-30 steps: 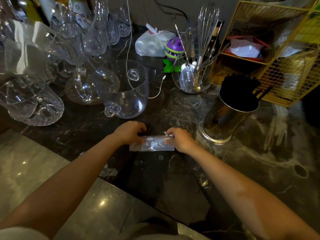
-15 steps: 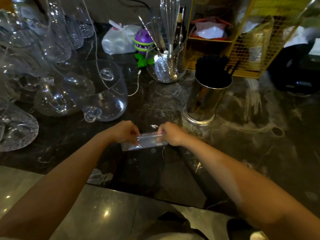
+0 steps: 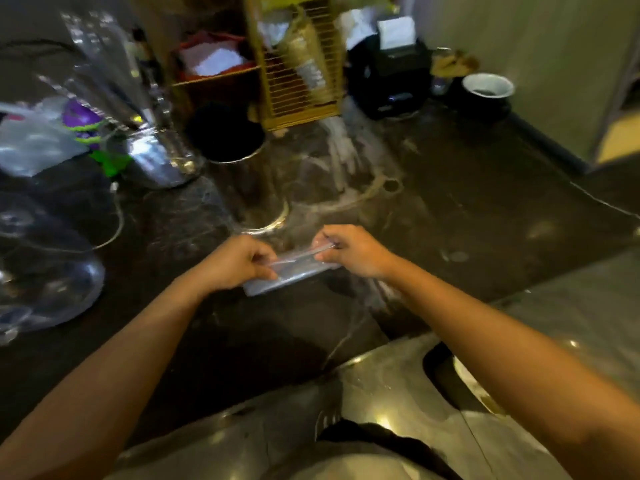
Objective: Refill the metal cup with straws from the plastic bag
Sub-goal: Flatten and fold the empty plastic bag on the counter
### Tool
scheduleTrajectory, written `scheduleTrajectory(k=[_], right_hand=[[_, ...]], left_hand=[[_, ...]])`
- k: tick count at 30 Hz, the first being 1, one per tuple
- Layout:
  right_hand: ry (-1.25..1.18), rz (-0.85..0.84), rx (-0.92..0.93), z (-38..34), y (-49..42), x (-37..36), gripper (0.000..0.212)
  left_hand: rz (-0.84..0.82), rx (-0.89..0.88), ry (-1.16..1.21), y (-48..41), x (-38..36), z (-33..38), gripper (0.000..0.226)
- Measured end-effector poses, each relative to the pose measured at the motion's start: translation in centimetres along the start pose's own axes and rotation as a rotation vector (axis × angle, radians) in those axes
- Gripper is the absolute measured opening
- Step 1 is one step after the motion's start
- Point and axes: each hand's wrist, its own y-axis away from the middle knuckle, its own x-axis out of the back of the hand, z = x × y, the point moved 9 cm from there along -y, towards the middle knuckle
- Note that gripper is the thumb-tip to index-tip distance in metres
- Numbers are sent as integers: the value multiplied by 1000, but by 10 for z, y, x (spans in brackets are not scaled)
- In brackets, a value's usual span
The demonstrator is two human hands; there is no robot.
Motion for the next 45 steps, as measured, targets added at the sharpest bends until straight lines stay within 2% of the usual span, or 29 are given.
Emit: scheduleTrajectory(k=[2,6,13,16,21,25,28,34,36,40,45], right_hand=[[-19,74,-31,22,30,40,18],[22,205,-117,70,108,118,22],[87,337,-347,175,262,230,20],[106,373,-438,220,317,253,19],[148,362,-600,300,374,249,16],[154,338,-708,368,390,214,17],[124,362,-791,422,392,180,23],[146,318,-839,542,366,78,31],[131,326,-838,579,356,45,30],[136,320,-838,647,338,-13,33],[132,229,-920,729,309,-72,34]], left_hand=[[-21,-66,22,-20,-19,43,9],[-19,-166,64,-60,-65,136,22],[-133,-317,101,-117,-190,308,21],[-185,-345,151,-140,-255,351,22],[-405,-242,161,-167,-370,377,21],[-495,-255,19,-189,-444,375,25],[-541,-242,-57,-208,-502,353,12],[-601,-224,-275,-253,-632,258,25],[-610,-277,-297,-266,-669,227,28],[-527,-458,-437,-291,-722,175,42],[-407,-463,-561,-318,-770,110,65]])
